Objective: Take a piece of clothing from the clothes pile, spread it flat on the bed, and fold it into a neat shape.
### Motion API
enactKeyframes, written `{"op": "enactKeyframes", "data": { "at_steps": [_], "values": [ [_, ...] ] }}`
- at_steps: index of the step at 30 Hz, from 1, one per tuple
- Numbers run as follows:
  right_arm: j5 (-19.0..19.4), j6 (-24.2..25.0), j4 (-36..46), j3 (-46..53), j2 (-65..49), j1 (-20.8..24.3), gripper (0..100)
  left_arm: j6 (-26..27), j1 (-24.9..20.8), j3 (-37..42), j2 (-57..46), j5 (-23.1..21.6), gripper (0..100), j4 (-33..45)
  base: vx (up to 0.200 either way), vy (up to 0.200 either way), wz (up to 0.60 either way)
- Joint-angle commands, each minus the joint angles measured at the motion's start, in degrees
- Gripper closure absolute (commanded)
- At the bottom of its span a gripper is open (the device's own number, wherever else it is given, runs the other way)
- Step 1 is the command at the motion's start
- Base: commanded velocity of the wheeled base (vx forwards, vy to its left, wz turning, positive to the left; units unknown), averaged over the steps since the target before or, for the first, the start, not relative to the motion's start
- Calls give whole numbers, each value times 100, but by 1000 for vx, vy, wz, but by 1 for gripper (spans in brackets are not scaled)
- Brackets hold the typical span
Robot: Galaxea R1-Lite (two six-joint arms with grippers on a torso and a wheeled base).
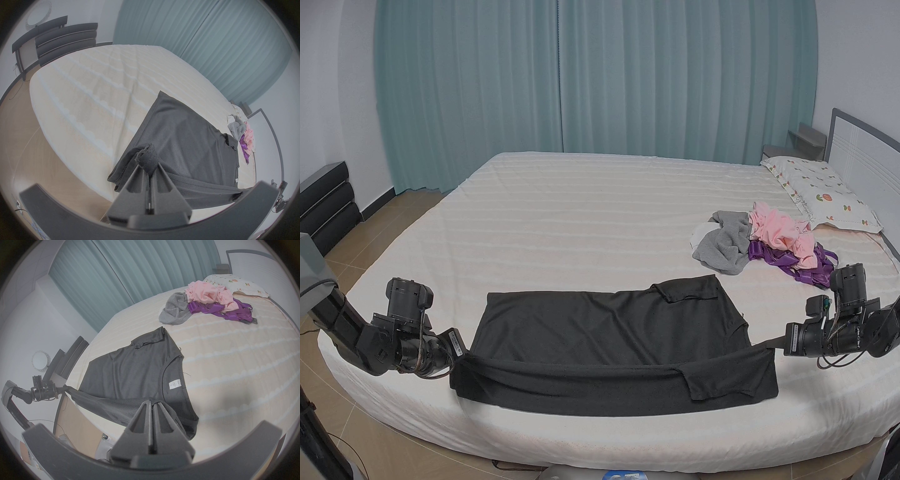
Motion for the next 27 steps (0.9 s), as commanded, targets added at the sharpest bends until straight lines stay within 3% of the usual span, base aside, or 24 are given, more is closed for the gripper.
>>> {"op": "enactKeyframes", "data": {
  "at_steps": [1,16,21,22,27],
  "values": [
    [-5,1,37,-229,315,23,100,-12,-9,-161,380,-9,100,-3,0,0,0],
    [-251,27,28,-1037,1492,313,100,-73,-18,-890,1390,-9,100,-11,0,0,0],
    [-313,291,-16,-1275,1774,349,100,-196,-36,-1039,1575,-9,100,-3,0,0,0],
    [-313,300,-34,-1292,1818,349,0,-205,-36,-1057,1584,-17,0,-3,0,0,0],
    [-260,344,-42,-1292,1835,331,0,-223,-62,-1048,1540,-35,0,-20,0,0,0]
  ]
}}
